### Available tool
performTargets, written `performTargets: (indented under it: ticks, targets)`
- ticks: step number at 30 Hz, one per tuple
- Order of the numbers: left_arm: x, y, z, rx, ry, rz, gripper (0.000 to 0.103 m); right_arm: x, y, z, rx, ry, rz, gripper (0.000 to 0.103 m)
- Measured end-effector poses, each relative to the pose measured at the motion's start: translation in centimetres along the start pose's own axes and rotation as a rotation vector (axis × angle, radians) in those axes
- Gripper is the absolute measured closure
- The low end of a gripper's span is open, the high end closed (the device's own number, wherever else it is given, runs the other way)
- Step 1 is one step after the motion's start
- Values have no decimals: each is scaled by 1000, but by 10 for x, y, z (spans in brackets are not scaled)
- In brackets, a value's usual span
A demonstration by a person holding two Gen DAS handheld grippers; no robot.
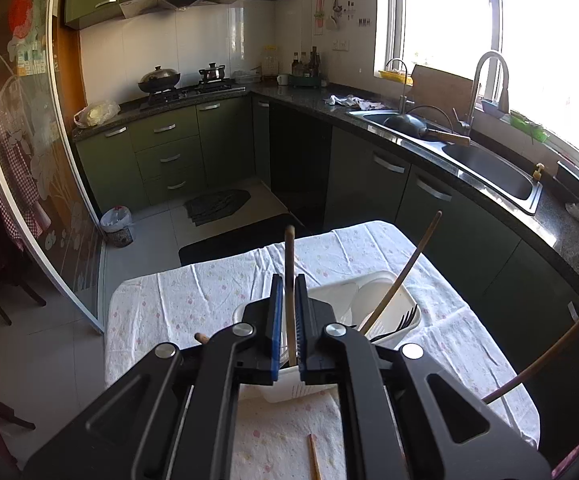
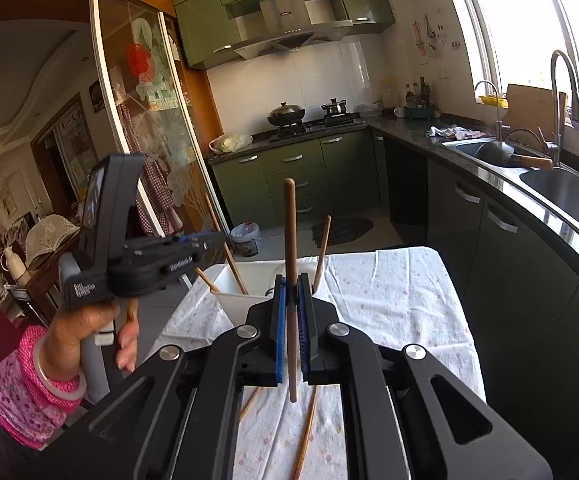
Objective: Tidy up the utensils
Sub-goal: 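Lift the chopstick in the left tool over the caddy and open it, then lower the chopstick in the right tool into the caddy and open it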
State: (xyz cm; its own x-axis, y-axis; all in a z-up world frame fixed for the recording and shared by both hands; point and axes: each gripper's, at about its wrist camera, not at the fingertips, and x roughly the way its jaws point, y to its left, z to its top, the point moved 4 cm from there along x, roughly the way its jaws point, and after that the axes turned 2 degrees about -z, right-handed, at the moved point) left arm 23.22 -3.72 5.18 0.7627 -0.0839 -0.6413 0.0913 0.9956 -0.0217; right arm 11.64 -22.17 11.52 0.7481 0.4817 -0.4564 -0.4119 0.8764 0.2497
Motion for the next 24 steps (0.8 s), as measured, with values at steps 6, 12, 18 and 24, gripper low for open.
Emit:
performTargets:
  ticks: [6, 12, 18, 24]
  targets:
    - [-16, 6, -10, -31, -39, -33, 74, 7, 14, 56, 19, -75, 20, 97]
    - [-53, -2, -28, -16, -67, -70, 62, 30, 22, 97, 29, -141, -18, 97]
    - [-67, -10, -58, 14, -6, -109, 59, 85, 13, 88, 48, -61, -67, 96]
    - [-62, -8, -83, -10, 85, -143, 54, 136, 11, 49, 29, 55, -81, 96]
